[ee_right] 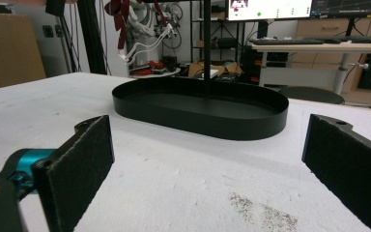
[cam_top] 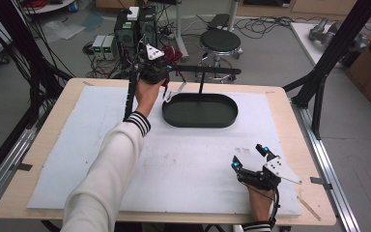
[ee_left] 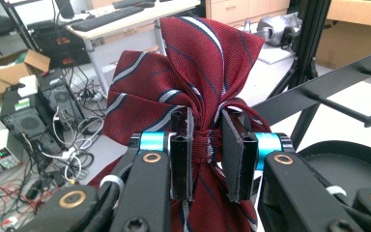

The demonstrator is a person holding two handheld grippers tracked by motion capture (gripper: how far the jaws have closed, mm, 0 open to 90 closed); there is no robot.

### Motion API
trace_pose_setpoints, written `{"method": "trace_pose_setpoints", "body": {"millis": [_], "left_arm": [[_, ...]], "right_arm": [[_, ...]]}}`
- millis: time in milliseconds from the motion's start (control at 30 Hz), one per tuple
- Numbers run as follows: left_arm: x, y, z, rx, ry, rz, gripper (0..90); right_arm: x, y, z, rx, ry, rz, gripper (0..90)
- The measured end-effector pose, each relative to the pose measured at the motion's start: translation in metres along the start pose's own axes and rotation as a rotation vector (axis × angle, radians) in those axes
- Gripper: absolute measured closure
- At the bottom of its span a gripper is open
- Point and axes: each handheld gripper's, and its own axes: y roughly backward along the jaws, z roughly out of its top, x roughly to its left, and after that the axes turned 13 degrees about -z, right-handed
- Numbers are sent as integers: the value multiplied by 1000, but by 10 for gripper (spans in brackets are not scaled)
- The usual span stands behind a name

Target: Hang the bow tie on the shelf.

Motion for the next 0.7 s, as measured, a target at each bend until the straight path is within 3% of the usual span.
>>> {"method": "trace_pose_setpoints", "body": {"millis": [67, 367, 700], "left_arm": [[3, 0, -4, -12, 21, -2, 750], [12, 4, -18, 4, 46, 33, 750], [16, 5, -34, 26, 114, 29, 747]], "right_arm": [[0, 0, 0, -1, 0, 0, 32], [0, 0, 0, 1, -2, 2, 33], [0, 0, 0, 0, -2, 1, 32]]}}
